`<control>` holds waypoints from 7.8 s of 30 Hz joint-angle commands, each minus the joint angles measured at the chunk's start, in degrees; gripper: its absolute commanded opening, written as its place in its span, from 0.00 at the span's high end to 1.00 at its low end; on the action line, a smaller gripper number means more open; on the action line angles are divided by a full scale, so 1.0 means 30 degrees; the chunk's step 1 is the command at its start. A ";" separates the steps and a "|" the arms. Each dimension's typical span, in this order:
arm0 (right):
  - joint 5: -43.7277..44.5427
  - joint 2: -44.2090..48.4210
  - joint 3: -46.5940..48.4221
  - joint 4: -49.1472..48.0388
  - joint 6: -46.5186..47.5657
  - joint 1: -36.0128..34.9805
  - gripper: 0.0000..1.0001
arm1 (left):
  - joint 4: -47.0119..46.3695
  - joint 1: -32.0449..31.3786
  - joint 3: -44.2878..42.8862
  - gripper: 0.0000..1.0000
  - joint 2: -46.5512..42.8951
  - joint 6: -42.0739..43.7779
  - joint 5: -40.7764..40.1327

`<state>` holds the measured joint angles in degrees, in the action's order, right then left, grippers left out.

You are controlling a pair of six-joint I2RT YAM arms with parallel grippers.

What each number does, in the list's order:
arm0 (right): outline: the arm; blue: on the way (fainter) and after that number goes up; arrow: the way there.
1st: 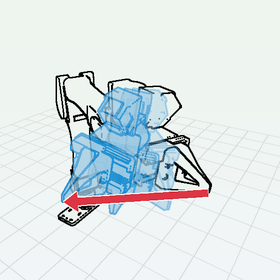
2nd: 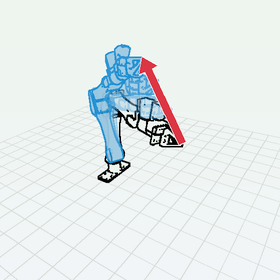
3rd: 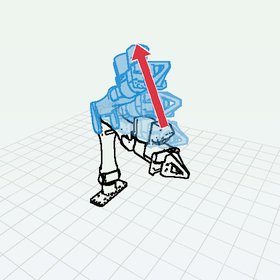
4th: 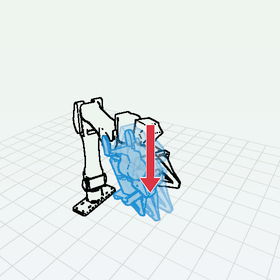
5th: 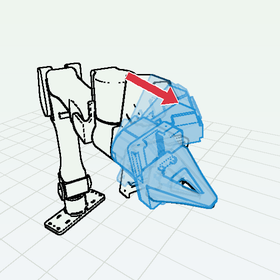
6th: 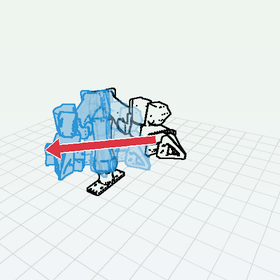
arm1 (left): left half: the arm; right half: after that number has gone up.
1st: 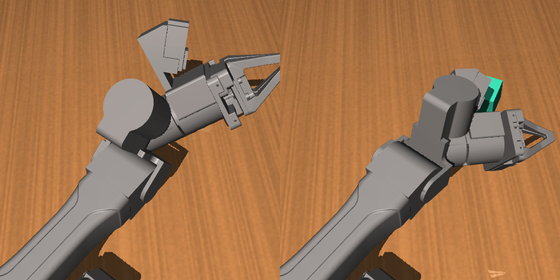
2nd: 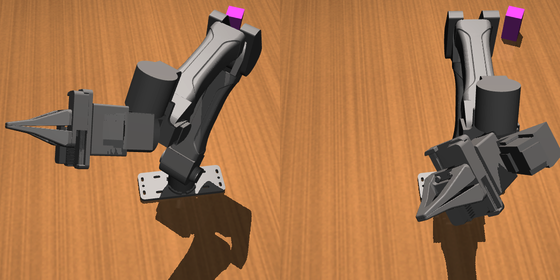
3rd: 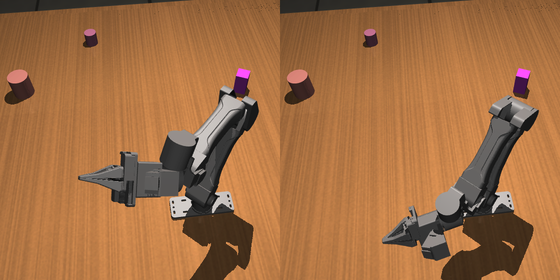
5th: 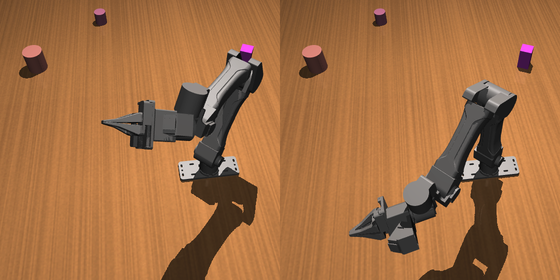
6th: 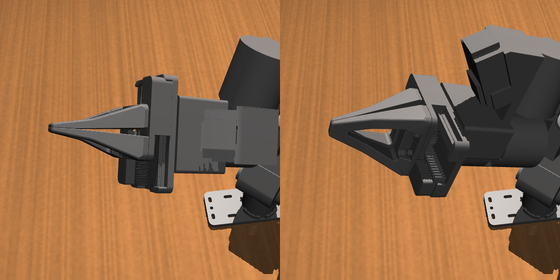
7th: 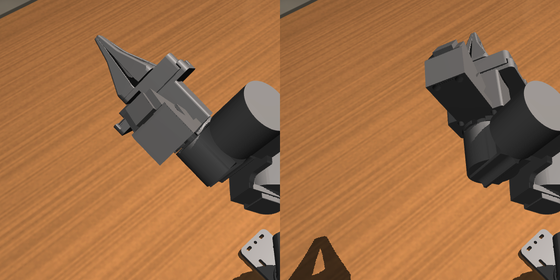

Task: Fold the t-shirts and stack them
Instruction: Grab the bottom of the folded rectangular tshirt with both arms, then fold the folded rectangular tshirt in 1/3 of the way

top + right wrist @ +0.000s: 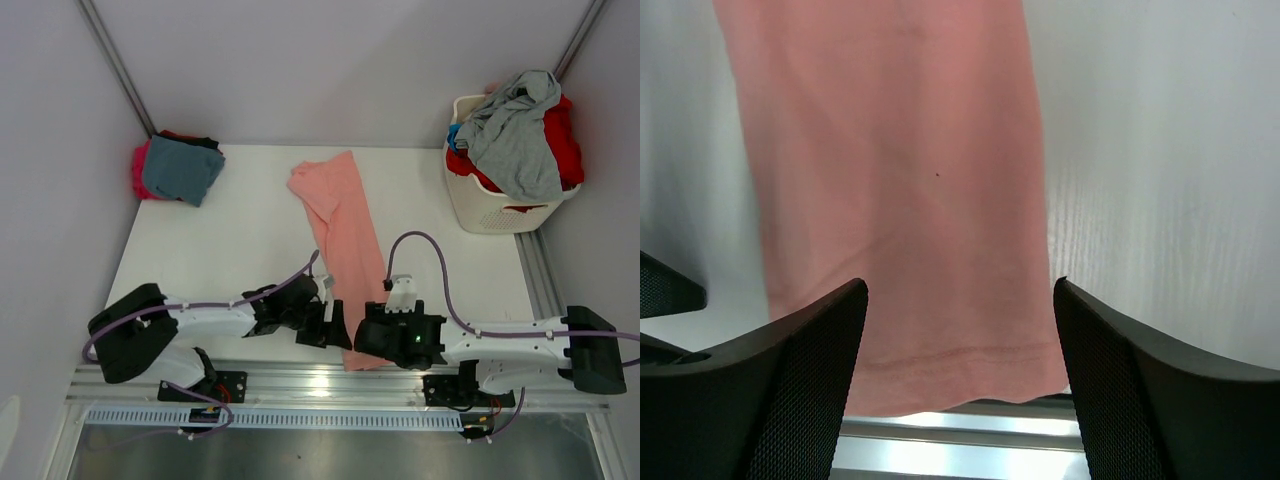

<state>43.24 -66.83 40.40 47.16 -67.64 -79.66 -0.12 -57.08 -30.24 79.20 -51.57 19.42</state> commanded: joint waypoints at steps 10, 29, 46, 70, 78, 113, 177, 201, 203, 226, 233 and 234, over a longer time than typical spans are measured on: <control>-0.1084 0.1562 -0.1250 0.1976 -0.1331 -0.0137 0.23 | -0.7401 -0.2358 -0.1608 0.12 0.5620 -0.3258 0.3400; -0.1290 0.3378 -0.2598 0.1801 -0.1801 -0.0225 0.29 | -0.8808 -0.3854 -0.2547 0.30 0.7732 -0.4519 0.3781; -0.0880 0.4346 -0.2394 0.1742 -0.1098 -0.0225 0.30 | -0.0723 -0.4001 -0.8493 0.63 1.0101 -0.2584 0.0237; 0.0556 0.4902 -0.2451 0.1684 -0.1332 -0.0166 0.30 | 0.6159 -0.4001 -0.4835 0.99 0.3137 -0.1031 -0.3307; -0.2190 0.4669 -0.3797 -0.1589 0.0541 0.0156 0.28 | 0.7218 -0.4001 -0.2138 0.99 -0.0234 -0.2760 -0.3573; -0.9141 0.9502 -1.0566 -1.1761 0.1978 0.1181 0.40 | 0.6603 -0.4030 -0.1112 1.00 -0.2112 -0.3142 -0.3221; -0.9728 0.7070 -0.1457 -0.5700 0.5756 0.1621 1.00 | 1.4834 -0.4001 -0.4332 0.99 -0.6858 -0.1150 -0.5213; -1.2420 0.2151 0.3729 -0.8715 1.2876 0.9236 1.00 | 1.4543 0.2883 -1.0103 0.99 -0.5162 0.4678 -0.7440; -1.2481 0.1480 0.4255 -0.8951 1.3227 0.9793 1.00 | 1.4136 0.3293 -1.0484 0.99 -0.4432 0.4943 -0.7324; -1.3974 -0.5519 0.7128 -1.1997 1.4958 1.6327 1.00 | 1.2024 0.6985 -1.6111 0.99 0.4709 0.7611 -0.5243; -1.4970 -0.8512 0.8123 -1.3521 1.4928 1.7030 1.00 | 1.1408 0.7395 -1.5585 1.00 0.5622 0.7610 -0.5067; -1.5029 -0.8863 0.8356 -1.3551 1.4957 1.7060 1.00 | 1.1320 0.7454 -1.5584 0.99 0.5622 0.7639 -0.5096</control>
<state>-1.74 -91.18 61.78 10.17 -24.29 -29.76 35.16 -36.14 -76.51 96.82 -30.30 4.01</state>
